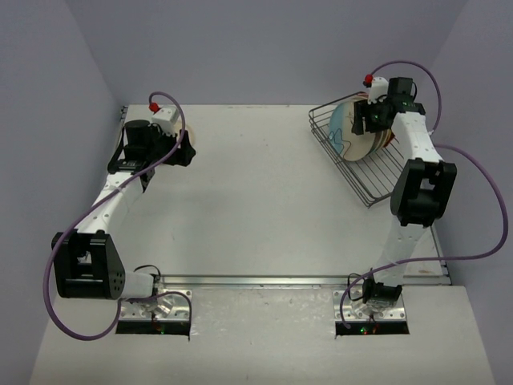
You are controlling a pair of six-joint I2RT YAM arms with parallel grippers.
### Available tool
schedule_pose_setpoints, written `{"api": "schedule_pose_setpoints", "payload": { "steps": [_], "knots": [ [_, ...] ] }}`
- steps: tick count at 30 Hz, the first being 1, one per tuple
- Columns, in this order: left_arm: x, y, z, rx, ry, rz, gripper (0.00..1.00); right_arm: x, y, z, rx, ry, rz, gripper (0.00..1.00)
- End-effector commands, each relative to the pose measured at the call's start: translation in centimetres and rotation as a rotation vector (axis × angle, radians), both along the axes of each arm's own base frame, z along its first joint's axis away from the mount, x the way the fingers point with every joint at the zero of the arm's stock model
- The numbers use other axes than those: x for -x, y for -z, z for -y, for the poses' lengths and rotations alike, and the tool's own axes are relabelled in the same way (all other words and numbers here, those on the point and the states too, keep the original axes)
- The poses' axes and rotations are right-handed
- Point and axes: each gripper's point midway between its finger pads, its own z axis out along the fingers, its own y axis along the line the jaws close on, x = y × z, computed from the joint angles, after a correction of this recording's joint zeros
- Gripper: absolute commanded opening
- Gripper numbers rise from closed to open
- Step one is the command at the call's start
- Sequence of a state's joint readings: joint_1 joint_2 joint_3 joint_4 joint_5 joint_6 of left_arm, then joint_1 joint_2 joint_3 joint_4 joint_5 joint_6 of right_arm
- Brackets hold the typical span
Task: Unload the plates from the dish rack
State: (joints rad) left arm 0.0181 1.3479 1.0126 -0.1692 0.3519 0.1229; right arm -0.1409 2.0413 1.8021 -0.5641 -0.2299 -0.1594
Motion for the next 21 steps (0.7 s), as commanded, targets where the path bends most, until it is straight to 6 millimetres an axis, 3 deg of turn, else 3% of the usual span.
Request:
{"api": "schedule_pose_setpoints", "payload": {
  "steps": [1, 11, 15, 18, 20, 21],
  "knots": [
    [-0.9, -2.5, 0.6, 0.017, 0.017, 0.07, 0.64, -0.1, -1.3, -4.2, -0.174, -0.124, 0.026, 0.61],
    [-0.9, -2.4, 0.6, 0.024, 0.013, 0.068, 0.64, 0.6, -2.5, -4.8, -0.2, -0.138, 0.04, 0.27],
    [-0.9, -2.4, 0.7, 0.025, 0.02, 0.07, 0.66, 0.7, -4.1, -4.2, -0.16, -0.133, 0.077, 0.16],
    [-1.0, -2.7, 0.8, 0.026, 0.022, 0.072, 0.72, 0.6, -5.4, -3.6, -0.112, -0.125, 0.11, 0.04],
    [-1.0, -2.9, 0.8, 0.029, 0.025, 0.072, 0.89, 0.5, -6.7, -2.9, -0.069, -0.118, 0.143, 0.0],
    [-1.0, -3.1, 0.9, 0.033, 0.027, 0.072, 0.91, 0.4, -7.4, -2.8, -0.051, -0.121, 0.16, 0.0]
  ]
}}
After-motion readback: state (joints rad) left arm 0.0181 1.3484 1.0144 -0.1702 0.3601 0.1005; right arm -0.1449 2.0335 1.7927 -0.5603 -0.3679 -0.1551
